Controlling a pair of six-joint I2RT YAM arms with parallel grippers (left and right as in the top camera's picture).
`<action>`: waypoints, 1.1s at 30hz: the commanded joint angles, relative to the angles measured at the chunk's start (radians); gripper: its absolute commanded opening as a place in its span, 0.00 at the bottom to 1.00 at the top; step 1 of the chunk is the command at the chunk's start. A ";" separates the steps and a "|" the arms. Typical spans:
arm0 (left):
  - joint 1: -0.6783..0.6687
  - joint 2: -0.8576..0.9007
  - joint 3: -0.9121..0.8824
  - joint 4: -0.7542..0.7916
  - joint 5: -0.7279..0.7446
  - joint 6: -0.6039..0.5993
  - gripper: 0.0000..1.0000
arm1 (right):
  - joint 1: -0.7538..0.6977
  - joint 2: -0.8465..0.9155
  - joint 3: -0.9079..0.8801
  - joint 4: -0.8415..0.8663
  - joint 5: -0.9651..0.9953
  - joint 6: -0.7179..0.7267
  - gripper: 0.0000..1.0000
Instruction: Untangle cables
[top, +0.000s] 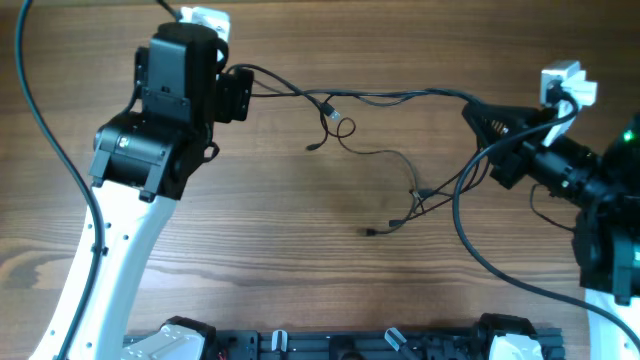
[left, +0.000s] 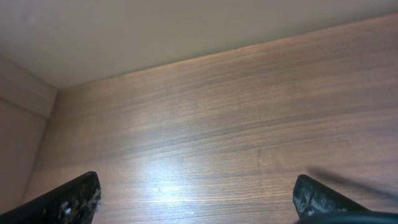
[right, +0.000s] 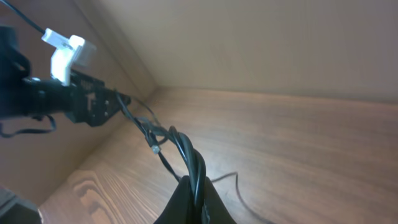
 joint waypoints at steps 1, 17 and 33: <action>0.035 0.005 0.012 -0.003 -0.040 -0.070 1.00 | -0.008 0.018 0.088 -0.033 0.025 -0.020 0.04; 0.035 0.005 0.012 -0.085 0.770 0.547 1.00 | -0.010 0.156 0.160 -0.134 0.061 -0.080 0.04; 0.034 0.005 0.012 -0.115 1.027 0.513 1.00 | -0.010 0.172 0.237 -0.154 -0.024 -0.087 0.04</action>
